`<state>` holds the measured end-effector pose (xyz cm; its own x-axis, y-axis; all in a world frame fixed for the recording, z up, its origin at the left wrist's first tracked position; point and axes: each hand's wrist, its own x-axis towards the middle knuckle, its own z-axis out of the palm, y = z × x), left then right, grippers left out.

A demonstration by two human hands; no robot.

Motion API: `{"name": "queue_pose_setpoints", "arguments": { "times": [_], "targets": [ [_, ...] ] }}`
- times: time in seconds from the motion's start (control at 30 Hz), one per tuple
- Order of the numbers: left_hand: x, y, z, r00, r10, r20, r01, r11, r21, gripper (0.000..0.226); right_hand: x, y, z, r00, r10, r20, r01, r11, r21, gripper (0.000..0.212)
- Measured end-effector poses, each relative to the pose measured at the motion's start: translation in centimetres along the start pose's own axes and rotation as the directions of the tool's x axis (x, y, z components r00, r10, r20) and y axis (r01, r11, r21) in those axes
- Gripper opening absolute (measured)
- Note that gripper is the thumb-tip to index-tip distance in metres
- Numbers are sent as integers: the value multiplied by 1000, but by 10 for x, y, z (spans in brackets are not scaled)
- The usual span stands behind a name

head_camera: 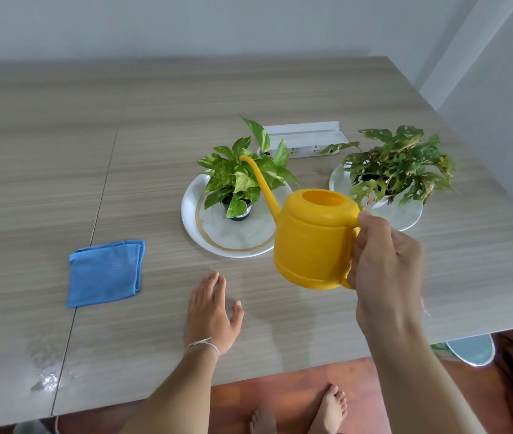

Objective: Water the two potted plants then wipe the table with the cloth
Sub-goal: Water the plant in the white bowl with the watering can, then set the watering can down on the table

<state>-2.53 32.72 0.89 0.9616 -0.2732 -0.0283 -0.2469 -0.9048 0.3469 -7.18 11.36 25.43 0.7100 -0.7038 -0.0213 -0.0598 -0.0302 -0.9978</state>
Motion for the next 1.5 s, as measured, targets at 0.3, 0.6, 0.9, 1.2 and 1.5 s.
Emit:
{"name": "queue_pose_setpoints", "arguments": {
  "times": [0.3, 0.6, 0.9, 1.2, 1.5],
  "targets": [
    [2, -1, 5, 999, 24, -34, -24, 1000, 5, 71, 3, 35, -42, 995, 40, -88, -25, 986, 167, 42],
    [0, 77, 26, 959, 280, 41, -276, 957, -89, 63, 21, 92, -133, 907, 103, -409, -41, 987, 157, 60],
    [23, 168, 55, 904, 418, 91, -410, 907, -91, 57, 87, 140, -226, 737, 183, -651, -88, 981, 175, 51],
    [69, 223, 89, 872, 475, 118, -479, 878, 3, 58, 153, 178, -247, 649, 278, -708, -188, 961, 205, 45],
    [76, 218, 106, 891, 451, 58, -448, 892, -54, 64, 201, 199, -264, 589, 308, -747, -361, 928, 98, 45]
  ]
}}
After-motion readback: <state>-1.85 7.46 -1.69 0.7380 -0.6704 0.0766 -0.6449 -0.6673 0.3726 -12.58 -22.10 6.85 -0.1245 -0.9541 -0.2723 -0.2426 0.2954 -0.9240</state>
